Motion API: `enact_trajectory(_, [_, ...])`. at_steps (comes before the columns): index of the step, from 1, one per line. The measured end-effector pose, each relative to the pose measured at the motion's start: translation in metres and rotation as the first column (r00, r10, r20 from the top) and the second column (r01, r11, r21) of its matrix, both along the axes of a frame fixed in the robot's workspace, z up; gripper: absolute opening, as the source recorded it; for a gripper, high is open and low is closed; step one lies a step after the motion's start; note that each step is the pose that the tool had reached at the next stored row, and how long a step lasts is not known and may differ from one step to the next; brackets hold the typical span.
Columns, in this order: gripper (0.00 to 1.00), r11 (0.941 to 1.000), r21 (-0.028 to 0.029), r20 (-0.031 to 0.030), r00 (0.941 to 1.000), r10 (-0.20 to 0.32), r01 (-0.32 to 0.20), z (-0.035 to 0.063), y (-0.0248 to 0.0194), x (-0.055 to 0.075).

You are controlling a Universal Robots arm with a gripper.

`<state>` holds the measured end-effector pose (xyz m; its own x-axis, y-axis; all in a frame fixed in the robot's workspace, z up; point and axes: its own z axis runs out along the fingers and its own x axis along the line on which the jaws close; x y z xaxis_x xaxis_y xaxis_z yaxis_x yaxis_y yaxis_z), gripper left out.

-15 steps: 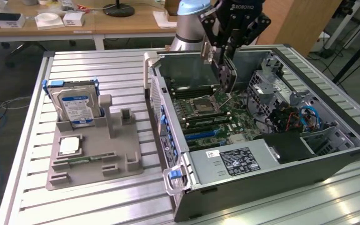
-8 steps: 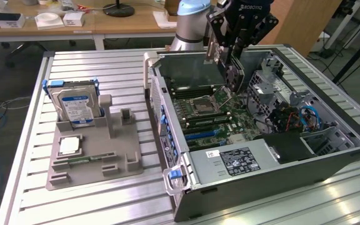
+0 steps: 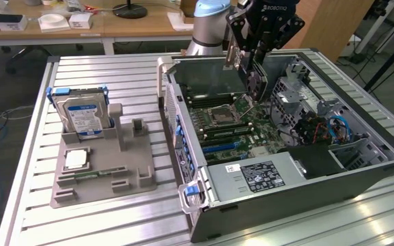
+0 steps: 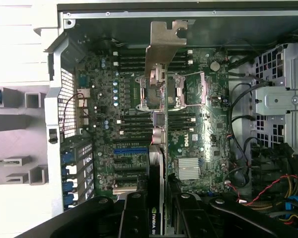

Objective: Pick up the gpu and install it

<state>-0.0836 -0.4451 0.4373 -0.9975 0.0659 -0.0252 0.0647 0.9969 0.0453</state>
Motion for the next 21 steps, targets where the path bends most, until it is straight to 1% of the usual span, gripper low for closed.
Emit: enact_trajectory(21, [0.26,1.0000,-0.0001,0.0000,1.0000,0.000,0.000,0.0000,0.0002,0.0000])
